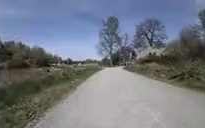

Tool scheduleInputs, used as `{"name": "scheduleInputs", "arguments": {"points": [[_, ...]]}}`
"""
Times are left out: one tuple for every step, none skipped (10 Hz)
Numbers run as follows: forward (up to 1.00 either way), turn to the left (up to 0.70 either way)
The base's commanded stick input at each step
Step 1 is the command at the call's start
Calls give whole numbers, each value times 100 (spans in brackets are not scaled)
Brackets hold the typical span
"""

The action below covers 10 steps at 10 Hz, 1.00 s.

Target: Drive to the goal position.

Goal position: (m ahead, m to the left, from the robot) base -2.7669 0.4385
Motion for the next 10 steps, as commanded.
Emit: {"name": "scheduleInputs", "arguments": {"points": [[85, 0], [85, 0], [85, 0], [85, 0], [85, 0], [85, 0], [85, 0], [85, 0], [85, 0], [85, 0]]}}
